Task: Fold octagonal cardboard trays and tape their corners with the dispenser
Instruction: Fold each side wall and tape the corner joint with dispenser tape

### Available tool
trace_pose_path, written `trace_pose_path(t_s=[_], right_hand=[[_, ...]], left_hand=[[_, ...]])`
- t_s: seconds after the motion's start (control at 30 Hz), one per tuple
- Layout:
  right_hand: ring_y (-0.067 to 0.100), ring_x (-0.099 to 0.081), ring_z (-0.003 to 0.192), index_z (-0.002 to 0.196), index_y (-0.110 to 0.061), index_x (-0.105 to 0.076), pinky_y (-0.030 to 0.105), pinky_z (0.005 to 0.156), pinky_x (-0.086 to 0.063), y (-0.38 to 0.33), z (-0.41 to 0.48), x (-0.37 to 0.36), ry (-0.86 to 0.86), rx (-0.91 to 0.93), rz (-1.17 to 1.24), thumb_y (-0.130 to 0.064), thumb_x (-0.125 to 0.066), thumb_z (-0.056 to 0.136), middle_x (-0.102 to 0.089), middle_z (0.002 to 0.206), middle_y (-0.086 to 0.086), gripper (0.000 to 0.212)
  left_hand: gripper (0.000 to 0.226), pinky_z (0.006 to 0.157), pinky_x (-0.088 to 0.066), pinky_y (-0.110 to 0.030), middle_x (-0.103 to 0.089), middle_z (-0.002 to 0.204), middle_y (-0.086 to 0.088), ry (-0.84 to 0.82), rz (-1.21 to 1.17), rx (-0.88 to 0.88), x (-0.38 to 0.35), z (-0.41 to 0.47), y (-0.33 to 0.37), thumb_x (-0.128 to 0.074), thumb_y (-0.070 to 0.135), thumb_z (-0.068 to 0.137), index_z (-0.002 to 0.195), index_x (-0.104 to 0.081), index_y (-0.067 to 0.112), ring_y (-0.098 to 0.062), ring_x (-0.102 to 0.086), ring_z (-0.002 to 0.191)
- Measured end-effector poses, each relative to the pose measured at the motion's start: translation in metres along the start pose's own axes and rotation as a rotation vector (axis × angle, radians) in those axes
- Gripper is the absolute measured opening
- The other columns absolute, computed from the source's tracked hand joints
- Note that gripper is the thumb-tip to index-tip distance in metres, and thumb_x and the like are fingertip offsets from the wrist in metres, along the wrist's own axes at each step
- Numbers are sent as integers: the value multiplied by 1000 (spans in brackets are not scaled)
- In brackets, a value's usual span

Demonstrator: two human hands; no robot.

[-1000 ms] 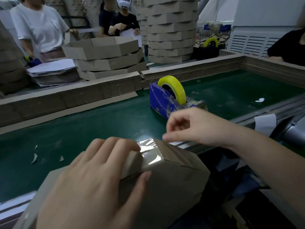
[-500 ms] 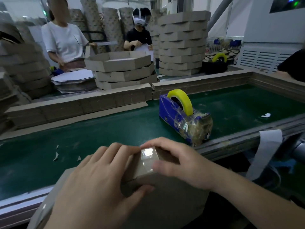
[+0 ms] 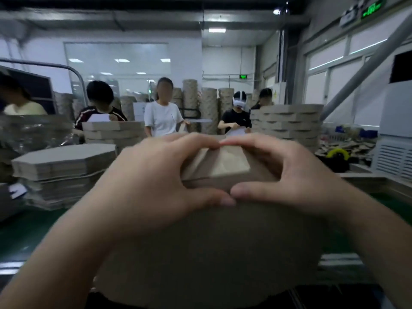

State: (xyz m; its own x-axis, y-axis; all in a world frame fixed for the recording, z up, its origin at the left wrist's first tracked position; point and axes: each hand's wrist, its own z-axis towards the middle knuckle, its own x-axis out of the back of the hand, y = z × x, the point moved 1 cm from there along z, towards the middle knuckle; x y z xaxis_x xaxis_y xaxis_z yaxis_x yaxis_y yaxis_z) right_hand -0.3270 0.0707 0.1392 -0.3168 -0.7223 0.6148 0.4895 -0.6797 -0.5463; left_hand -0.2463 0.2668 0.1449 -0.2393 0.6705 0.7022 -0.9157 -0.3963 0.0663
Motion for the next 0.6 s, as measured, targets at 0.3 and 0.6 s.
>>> trace_pose_path(t_s=[0.3, 0.6], right_hand=[[-1, -61, 108, 126, -30, -56, 22, 93, -50, -80, 48, 54, 104, 265, -261, -51, -78, 62, -65, 115, -13, 71], [9, -50, 110, 139, -21, -42, 25, 92, -45, -40, 88, 56, 92, 326, -870, -48, -71, 71, -51, 125, -6, 79]], left_hand=[[83, 83, -50, -37, -57, 99, 21, 268, 106, -126, 75, 42, 12, -53, 82, 56, 127, -56, 39, -9, -58, 98], [73, 83, -40, -37, -61, 111, -9, 371, 247, -260, 18, 75, -41, -60, 58, 77, 134, -54, 13, -28, -55, 100]])
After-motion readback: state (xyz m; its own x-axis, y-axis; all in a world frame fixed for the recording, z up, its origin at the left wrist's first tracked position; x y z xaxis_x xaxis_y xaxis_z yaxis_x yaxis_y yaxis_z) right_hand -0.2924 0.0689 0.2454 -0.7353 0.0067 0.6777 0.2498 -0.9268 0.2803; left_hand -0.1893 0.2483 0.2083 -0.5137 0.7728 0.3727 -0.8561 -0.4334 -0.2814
